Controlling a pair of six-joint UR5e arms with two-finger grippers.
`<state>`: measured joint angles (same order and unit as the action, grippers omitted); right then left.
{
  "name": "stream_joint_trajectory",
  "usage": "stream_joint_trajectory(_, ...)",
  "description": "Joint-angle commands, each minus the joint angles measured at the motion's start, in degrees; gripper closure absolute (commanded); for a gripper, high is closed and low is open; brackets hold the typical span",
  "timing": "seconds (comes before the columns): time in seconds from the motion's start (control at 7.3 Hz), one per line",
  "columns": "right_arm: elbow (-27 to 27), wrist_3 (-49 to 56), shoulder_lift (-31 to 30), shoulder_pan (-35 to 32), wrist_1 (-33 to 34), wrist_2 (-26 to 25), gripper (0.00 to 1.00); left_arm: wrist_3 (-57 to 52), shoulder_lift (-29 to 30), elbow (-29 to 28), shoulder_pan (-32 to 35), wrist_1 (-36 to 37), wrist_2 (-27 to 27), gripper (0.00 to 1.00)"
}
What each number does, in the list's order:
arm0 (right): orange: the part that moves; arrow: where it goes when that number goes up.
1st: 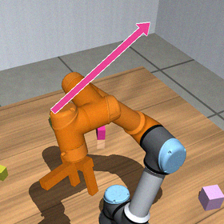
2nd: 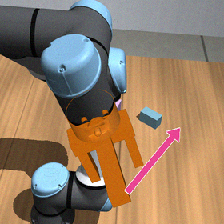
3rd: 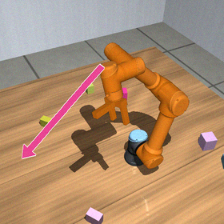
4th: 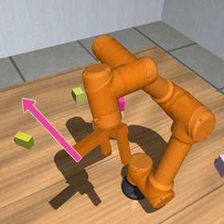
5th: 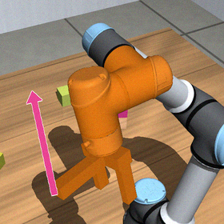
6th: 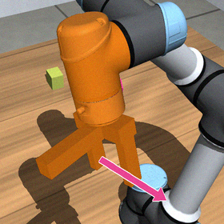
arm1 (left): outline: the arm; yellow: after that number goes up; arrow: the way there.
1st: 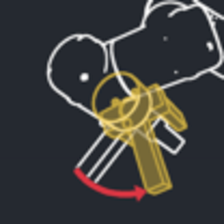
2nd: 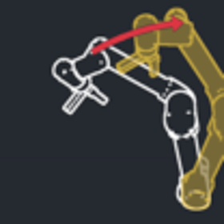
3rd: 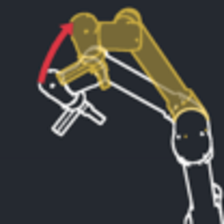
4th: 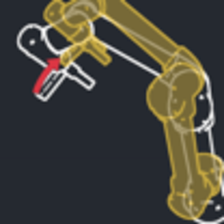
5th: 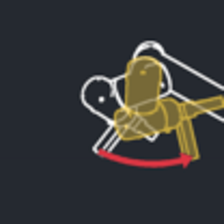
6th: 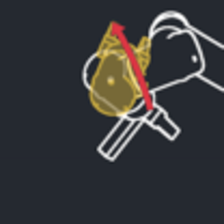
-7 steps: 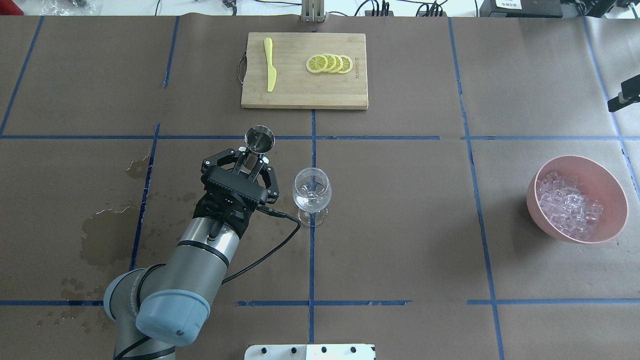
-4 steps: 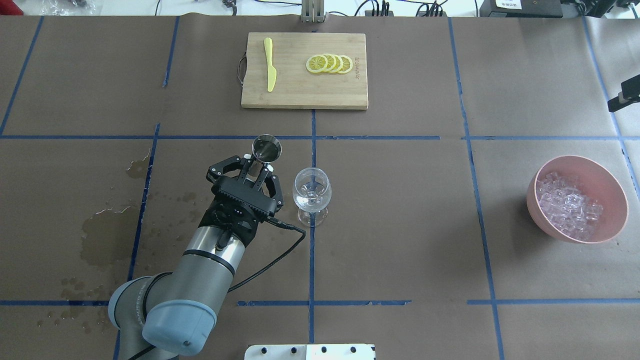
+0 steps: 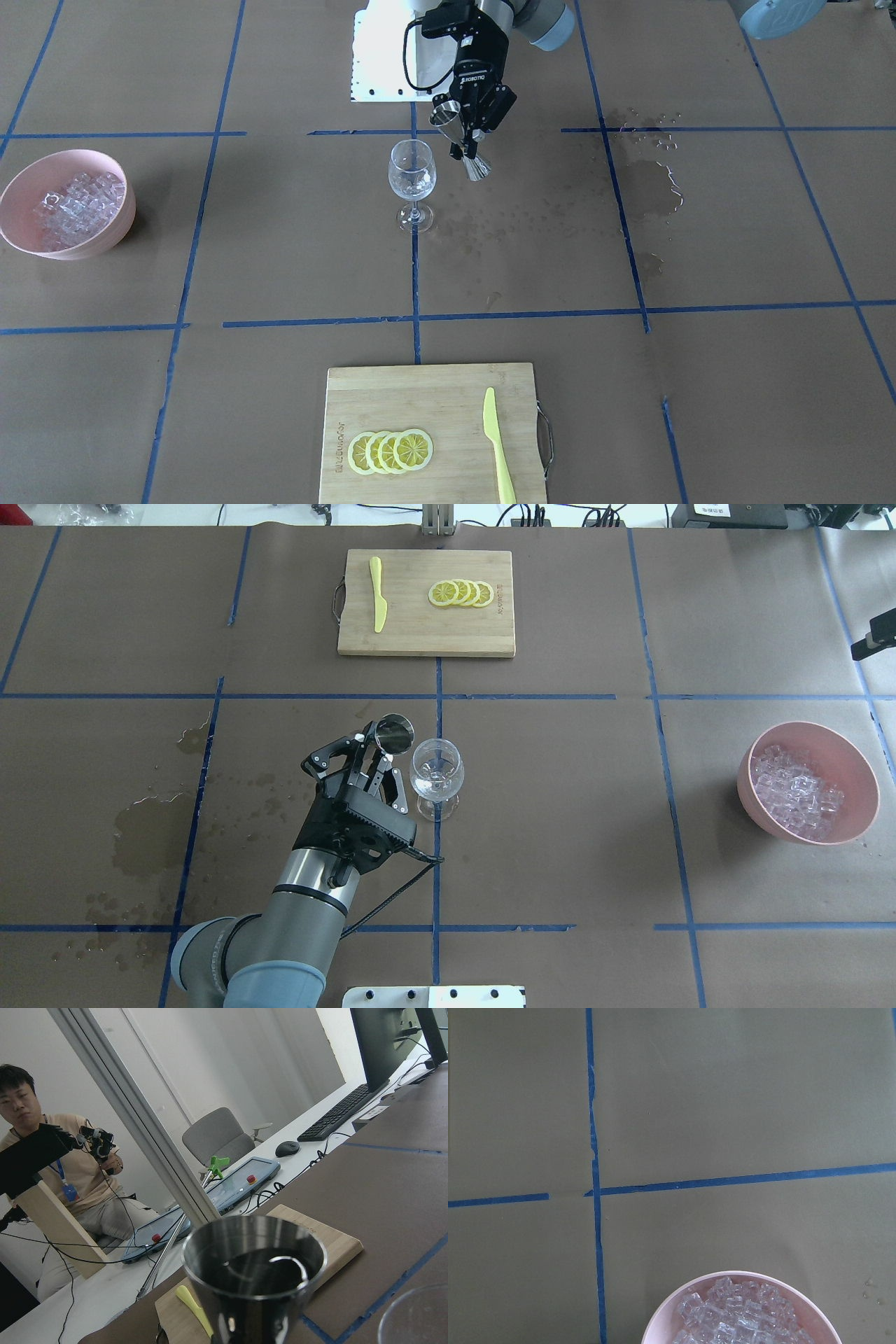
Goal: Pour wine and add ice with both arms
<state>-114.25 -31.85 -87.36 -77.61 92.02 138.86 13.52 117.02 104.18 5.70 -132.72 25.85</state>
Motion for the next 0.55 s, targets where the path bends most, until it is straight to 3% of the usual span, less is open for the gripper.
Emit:
stream_joint_trajectory(0.0,-0.18,-0.06,0.0,0.0,0.0,-0.26,0.0,-7.41,1.01,-0.9,-0.6,0.35,-2.1,1.0)
stream_joint_trajectory(0.41,-0.27,-0.06,0.0,0.0,0.0,-0.26,0.0,-16.4,1.81,-0.73,-0.52,1.06,-2.91,1.0)
